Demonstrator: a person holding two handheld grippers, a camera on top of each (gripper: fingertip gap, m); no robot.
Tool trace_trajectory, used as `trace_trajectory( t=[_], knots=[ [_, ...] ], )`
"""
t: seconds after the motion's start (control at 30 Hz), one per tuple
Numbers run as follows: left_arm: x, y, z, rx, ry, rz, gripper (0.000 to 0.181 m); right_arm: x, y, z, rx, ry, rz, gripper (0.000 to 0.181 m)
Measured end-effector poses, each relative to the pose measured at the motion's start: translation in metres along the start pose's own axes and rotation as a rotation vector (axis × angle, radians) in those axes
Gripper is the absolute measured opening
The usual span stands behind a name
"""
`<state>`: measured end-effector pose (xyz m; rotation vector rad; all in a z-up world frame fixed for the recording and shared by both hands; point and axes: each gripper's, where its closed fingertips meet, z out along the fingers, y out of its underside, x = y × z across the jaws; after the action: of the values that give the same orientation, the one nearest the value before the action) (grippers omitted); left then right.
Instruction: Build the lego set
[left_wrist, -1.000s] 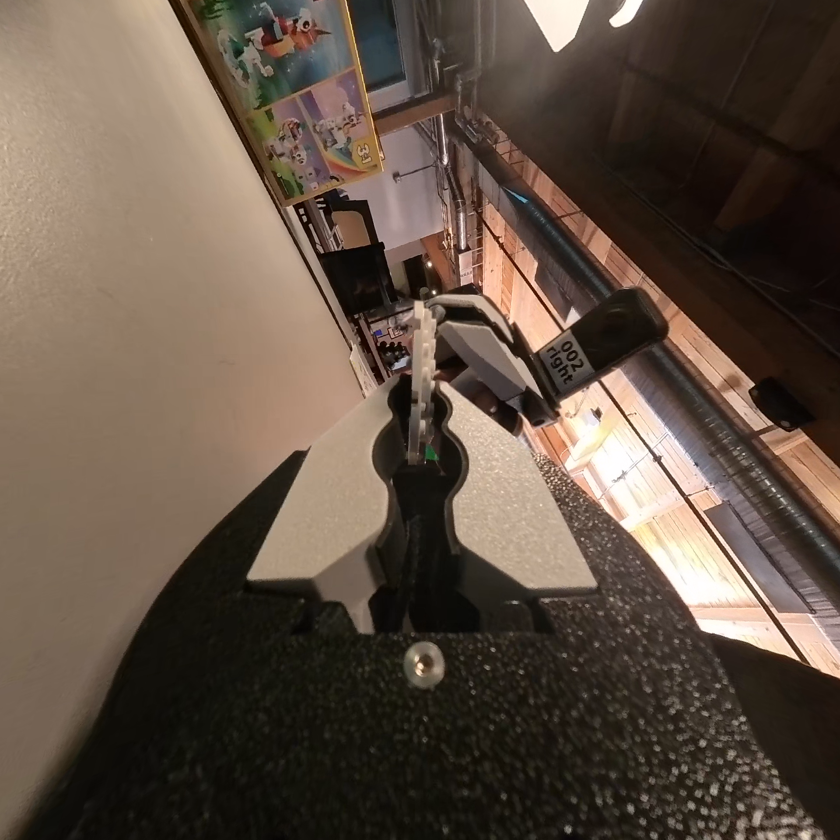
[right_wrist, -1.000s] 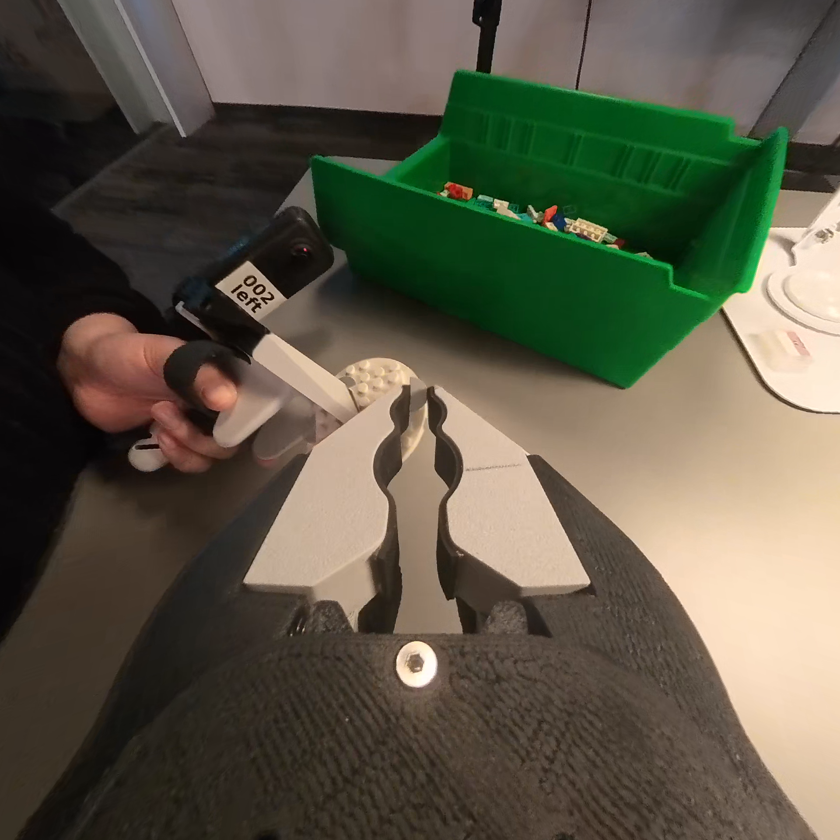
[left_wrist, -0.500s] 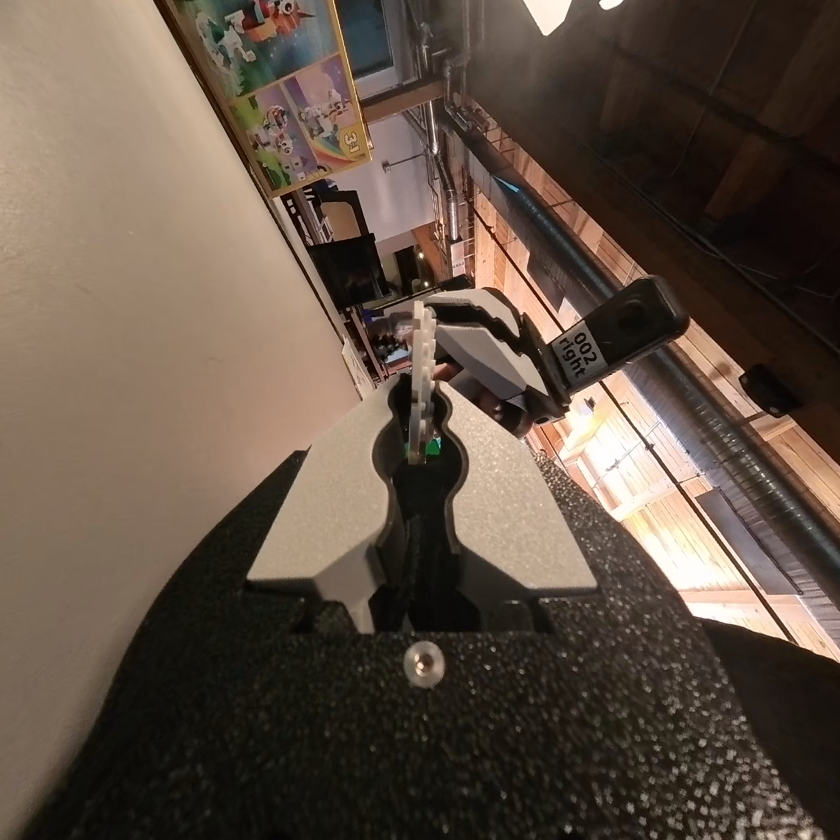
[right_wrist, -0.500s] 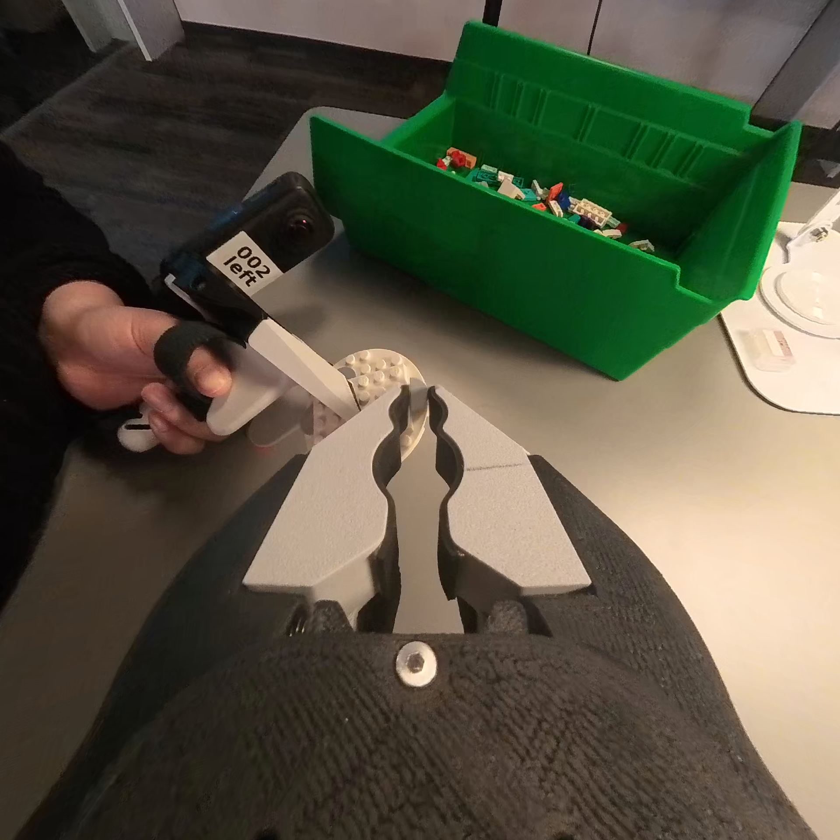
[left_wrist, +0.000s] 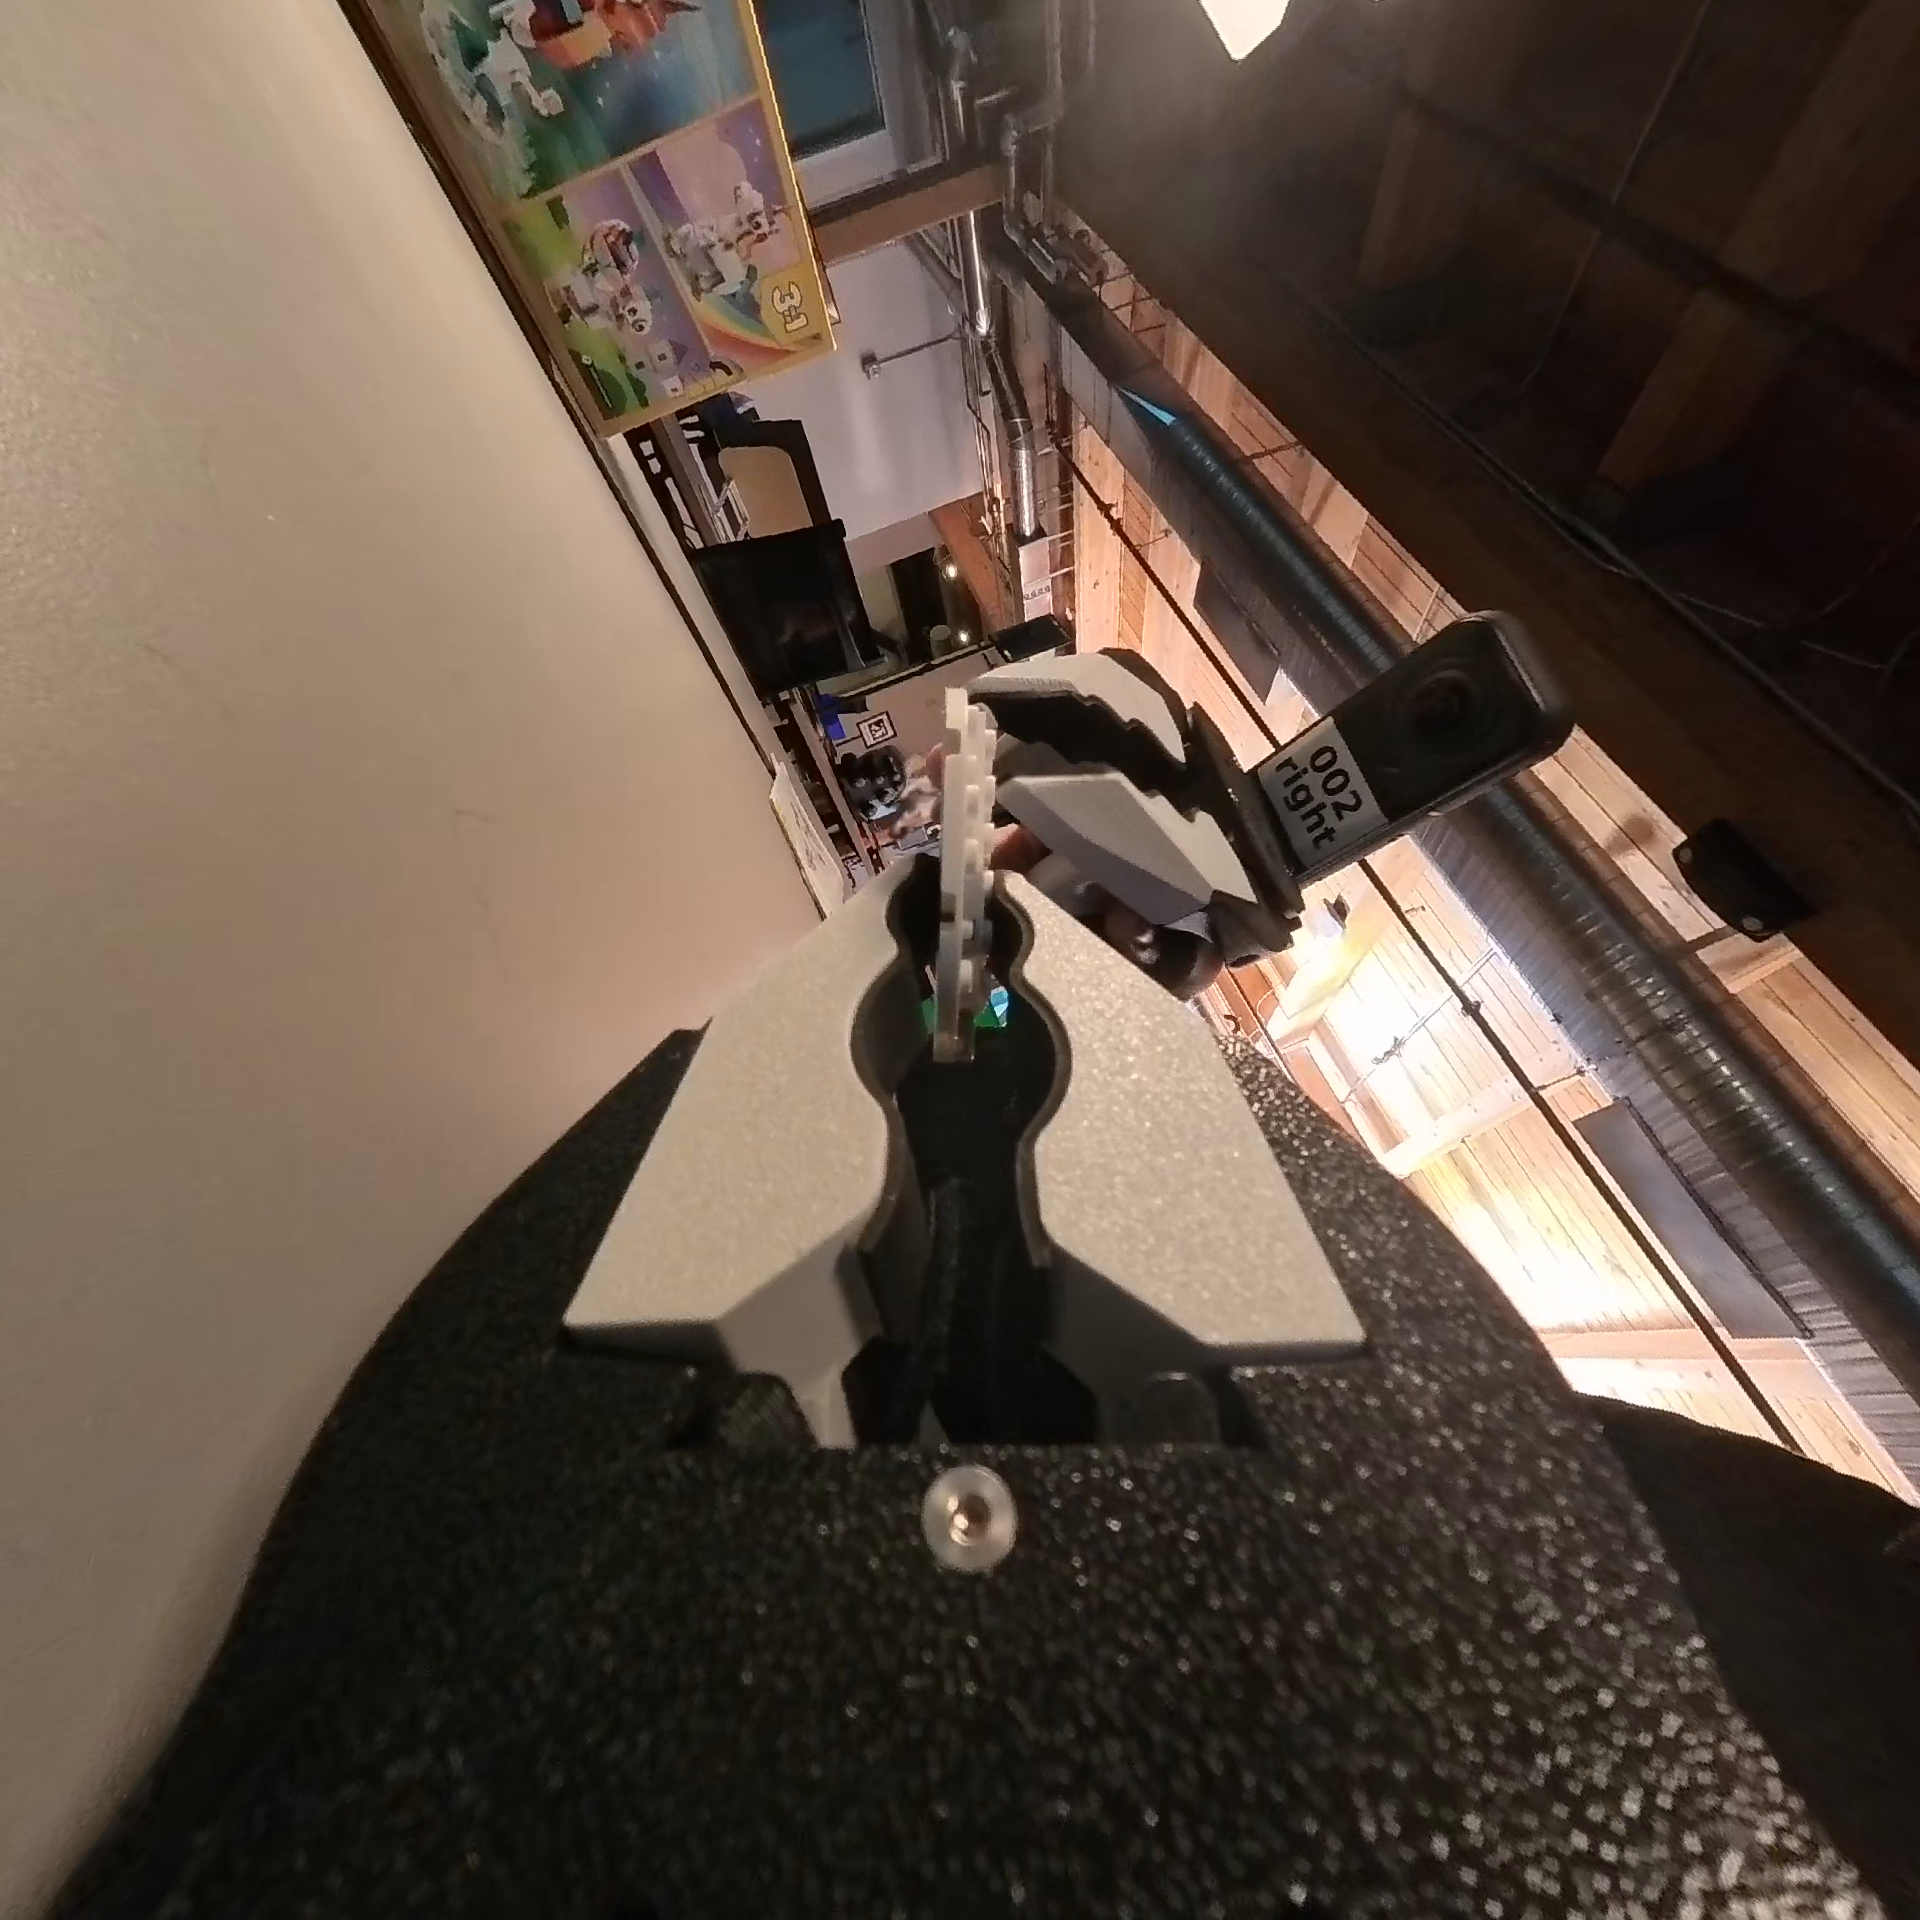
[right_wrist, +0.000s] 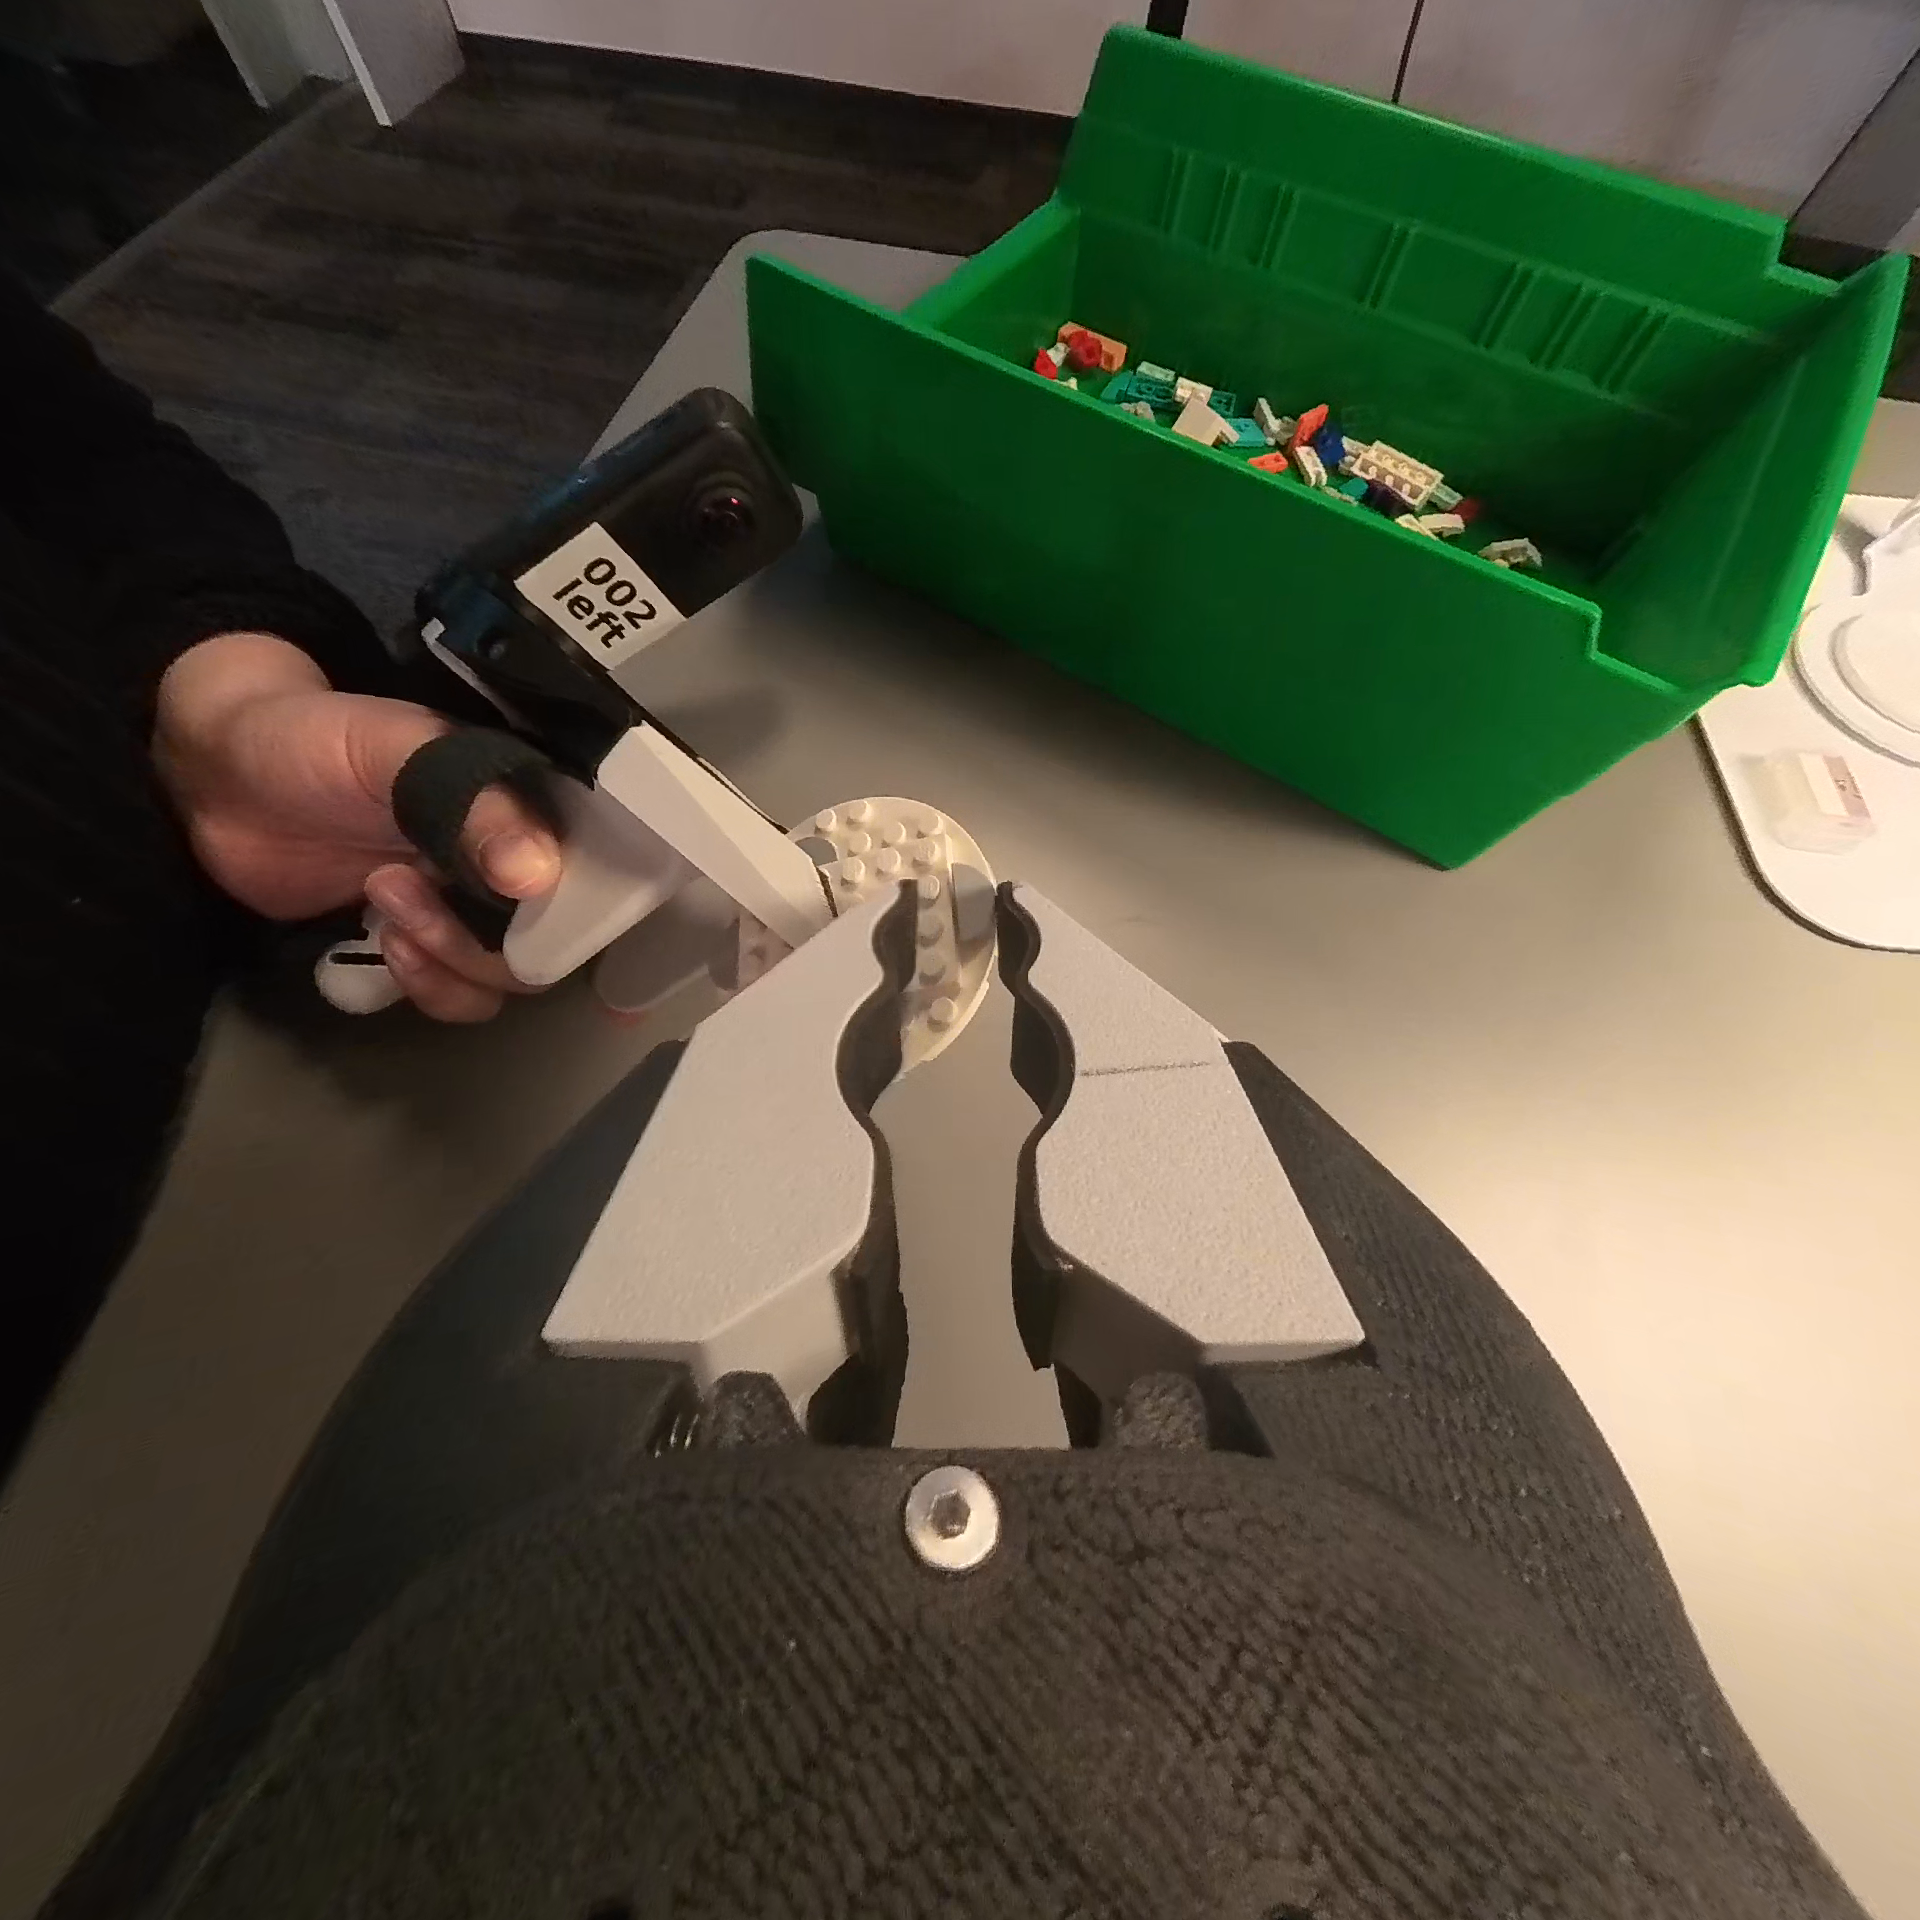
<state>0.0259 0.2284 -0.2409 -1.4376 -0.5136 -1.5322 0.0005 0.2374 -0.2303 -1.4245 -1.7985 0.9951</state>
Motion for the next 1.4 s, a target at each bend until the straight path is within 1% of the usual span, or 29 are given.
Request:
trace_trajectory(
  t=[0.53,0.77,0.83,0.9,0.97,1.07,1.17,1.2,1.3,1.4],
  knots=[
    [0.001,0.001,0.000,-0.004,0.005,-0.005,0.005,-0.005,-0.002,-0.002,-0.003,-0.006,-0.026,0.018],
    [0.001,0.001,0.000,-0.006,0.009,-0.005,0.006,-0.005,-0.004,-0.004,0.022,-0.019,0.007,0.019],
    [0.001,0.001,0.000,-0.008,0.010,-0.006,0.006,0.001,-0.006,-0.006,0.039,0.006,0.024,0.020],
    [0.002,0.001,0.000,-0.011,0.014,-0.005,0.006,0.011,-0.009,-0.010,0.080,0.036,0.116,0.020],
    [0.002,0.002,0.000,-0.013,0.017,-0.004,0.006,0.019,-0.010,-0.014,0.148,0.010,0.305,0.020],
    [0.003,0.001,0.000,-0.011,0.021,-0.003,0.006,0.017,-0.004,-0.014,0.232,-0.143,0.605,0.019],
    [0.003,0.001,0.000,-0.010,0.022,-0.003,0.006,0.006,-0.002,-0.011,0.312,-0.304,0.787,0.014],
    [0.003,0.001,0.000,-0.010,0.021,-0.004,0.006,0.004,-0.002,-0.010,0.332,-0.339,0.826,0.014],
    [0.003,0.001,0.000,-0.008,0.020,-0.004,0.006,0.005,-0.002,-0.009,0.362,-0.367,0.879,0.012],
    [0.003,0.001,0.000,-0.009,0.020,-0.005,0.006,0.005,0.004,-0.003,0.321,-0.331,0.860,0.016]
  ],
)
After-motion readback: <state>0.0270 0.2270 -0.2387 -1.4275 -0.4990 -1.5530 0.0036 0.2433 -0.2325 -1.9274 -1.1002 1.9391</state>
